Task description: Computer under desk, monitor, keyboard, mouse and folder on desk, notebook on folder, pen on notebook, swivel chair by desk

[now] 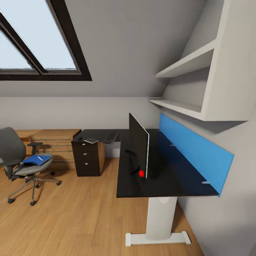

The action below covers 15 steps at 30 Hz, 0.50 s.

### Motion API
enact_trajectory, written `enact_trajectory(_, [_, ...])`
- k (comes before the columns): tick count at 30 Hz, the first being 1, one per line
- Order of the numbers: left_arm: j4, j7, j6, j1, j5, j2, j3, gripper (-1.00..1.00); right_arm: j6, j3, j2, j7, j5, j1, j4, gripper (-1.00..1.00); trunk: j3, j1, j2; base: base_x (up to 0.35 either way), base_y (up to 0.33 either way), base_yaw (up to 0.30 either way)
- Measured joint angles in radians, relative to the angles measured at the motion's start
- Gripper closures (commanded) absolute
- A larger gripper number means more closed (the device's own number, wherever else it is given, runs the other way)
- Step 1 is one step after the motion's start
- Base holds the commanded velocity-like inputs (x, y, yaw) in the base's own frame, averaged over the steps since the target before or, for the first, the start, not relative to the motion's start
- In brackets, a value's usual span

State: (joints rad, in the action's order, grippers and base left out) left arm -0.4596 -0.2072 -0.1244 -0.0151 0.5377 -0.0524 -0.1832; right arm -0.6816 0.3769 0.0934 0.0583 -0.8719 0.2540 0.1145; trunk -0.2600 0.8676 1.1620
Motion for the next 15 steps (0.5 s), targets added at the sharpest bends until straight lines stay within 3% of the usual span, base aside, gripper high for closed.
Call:
enact_trajectory(9, [0.000, 0.000, 0.000, 0.000, 0.000, 0.000, 0.000, -1.00, -0.054, -0.002, -0.028, 0.001, 0.003, 0.000, 0.023, -1.00, 0.028, -0.035, -0.063, 0.000, 0.000, 0.000])
enact_trajectory(15, [0.000, 0.000, 0.000, 0.000, 0.000, -0.001, 0.000, -1.00, -0.078, 0.003, -0.033, 0.000, 0.003, 0.000, 0.051, -1.00, 0.047, -0.058, -0.105, 0.000, 0.000, 0.000])
